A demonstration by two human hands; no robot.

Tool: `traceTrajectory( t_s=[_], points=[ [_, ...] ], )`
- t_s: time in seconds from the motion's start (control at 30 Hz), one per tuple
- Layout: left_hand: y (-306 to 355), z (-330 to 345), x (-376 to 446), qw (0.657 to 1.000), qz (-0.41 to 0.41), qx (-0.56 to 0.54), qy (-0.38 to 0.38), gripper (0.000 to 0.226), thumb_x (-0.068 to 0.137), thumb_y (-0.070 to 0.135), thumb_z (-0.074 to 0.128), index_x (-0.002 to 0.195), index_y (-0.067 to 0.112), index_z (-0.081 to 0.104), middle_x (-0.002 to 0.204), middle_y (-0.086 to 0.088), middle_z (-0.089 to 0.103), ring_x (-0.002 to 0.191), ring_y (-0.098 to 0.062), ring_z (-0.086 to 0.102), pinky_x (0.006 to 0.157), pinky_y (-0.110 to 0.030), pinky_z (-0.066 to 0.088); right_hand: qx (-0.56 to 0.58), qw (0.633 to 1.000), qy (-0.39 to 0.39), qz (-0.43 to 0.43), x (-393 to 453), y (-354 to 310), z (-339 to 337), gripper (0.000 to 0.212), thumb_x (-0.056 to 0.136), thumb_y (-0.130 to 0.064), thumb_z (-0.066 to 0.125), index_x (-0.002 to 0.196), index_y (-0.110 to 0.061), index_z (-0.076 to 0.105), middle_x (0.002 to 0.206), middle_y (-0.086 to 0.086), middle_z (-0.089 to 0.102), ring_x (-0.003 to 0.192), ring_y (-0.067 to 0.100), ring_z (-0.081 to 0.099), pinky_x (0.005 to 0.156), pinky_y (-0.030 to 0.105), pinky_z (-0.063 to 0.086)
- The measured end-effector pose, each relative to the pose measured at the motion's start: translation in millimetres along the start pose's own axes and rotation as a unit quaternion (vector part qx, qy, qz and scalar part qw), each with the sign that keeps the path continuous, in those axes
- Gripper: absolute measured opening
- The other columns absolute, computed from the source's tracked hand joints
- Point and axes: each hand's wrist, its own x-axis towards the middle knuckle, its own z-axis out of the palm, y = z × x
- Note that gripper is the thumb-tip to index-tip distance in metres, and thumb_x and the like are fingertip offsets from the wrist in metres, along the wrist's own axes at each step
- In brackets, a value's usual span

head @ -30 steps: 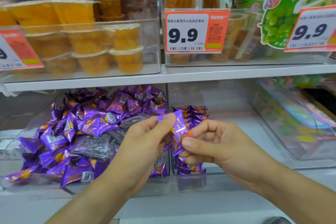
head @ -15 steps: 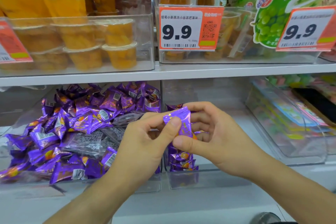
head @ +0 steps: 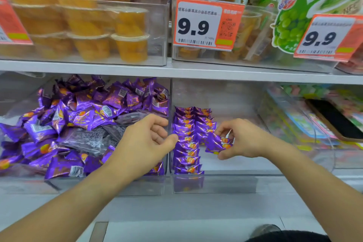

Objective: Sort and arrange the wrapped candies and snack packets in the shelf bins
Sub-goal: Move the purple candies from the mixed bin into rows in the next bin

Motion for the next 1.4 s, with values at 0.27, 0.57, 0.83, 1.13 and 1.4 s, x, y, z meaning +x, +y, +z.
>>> traceTrajectory(
  t_s=[0.27, 0.57, 0.83, 1.13, 1.4],
  points=[
    [-3.0, -2.7, -1.7, 1.000, 0.005, -0.013, -0.017, 0.024, 0.085, 0.035, 0.072, 0.104, 0.029, 0.060, 0.075, 0.015, 0.064, 0.058, -0.004, 0.059, 0.061, -0.015, 0.046, -0.074, 0.997, -0.030, -0.010, 20.9, -1.7, 29.6, 0.057, 0.058, -0.035, 0.093, 0.105, -0.028, 0.061, 0.096, -0.007, 0.052, 0.087, 0.016, 0.050, 0.069, 0.029, 0.040],
    [-2.6, -4.4, 0.0, 0.999, 0.000, -0.029, -0.028, 0.024, 0.085, 0.034, 0.072, 0.105, 0.028, 0.060, 0.078, 0.012, 0.067, 0.066, -0.018, 0.068, 0.074, -0.037, 0.057, -0.048, 0.999, -0.011, 0.014, 21.4, 0.5, 27.4, 0.068, 0.048, -0.038, 0.097, 0.099, -0.025, 0.054, 0.091, -0.007, 0.058, 0.083, 0.017, 0.056, 0.074, 0.039, 0.052],
    [-4.2, -4.9, 0.2, 0.999, -0.002, -0.030, -0.032, 0.024, 0.085, 0.037, 0.072, 0.104, 0.028, 0.060, 0.079, 0.010, 0.067, 0.067, -0.021, 0.068, 0.075, -0.039, 0.058, 0.032, 0.997, 0.012, 0.064, 15.7, 9.2, 20.2, 0.041, 0.065, -0.046, 0.090, 0.091, -0.028, 0.064, 0.090, -0.010, 0.068, 0.069, 0.004, 0.061, 0.066, 0.026, 0.046],
    [-0.3, -2.6, 0.0, 0.999, -0.002, -0.036, -0.026, 0.021, 0.086, 0.033, 0.072, 0.101, 0.026, 0.060, 0.079, 0.004, 0.066, 0.070, -0.027, 0.068, 0.073, -0.040, 0.058, 0.052, 0.996, 0.052, 0.053, 17.9, 6.2, 25.8, 0.015, 0.082, -0.017, 0.077, 0.071, -0.021, 0.069, 0.067, -0.010, 0.069, 0.061, 0.004, 0.062, 0.062, 0.020, 0.047],
    [-3.3, -3.2, 1.4, 0.999, -0.002, -0.039, -0.030, 0.021, 0.084, 0.035, 0.073, 0.101, 0.028, 0.061, 0.077, 0.007, 0.066, 0.070, -0.025, 0.068, 0.078, -0.047, 0.057, 0.062, 0.992, 0.076, 0.084, 18.7, 1.5, 26.4, 0.023, 0.084, -0.031, 0.078, 0.073, -0.013, 0.070, 0.066, -0.002, 0.071, 0.063, 0.006, 0.064, 0.065, 0.024, 0.050]
  ],
)
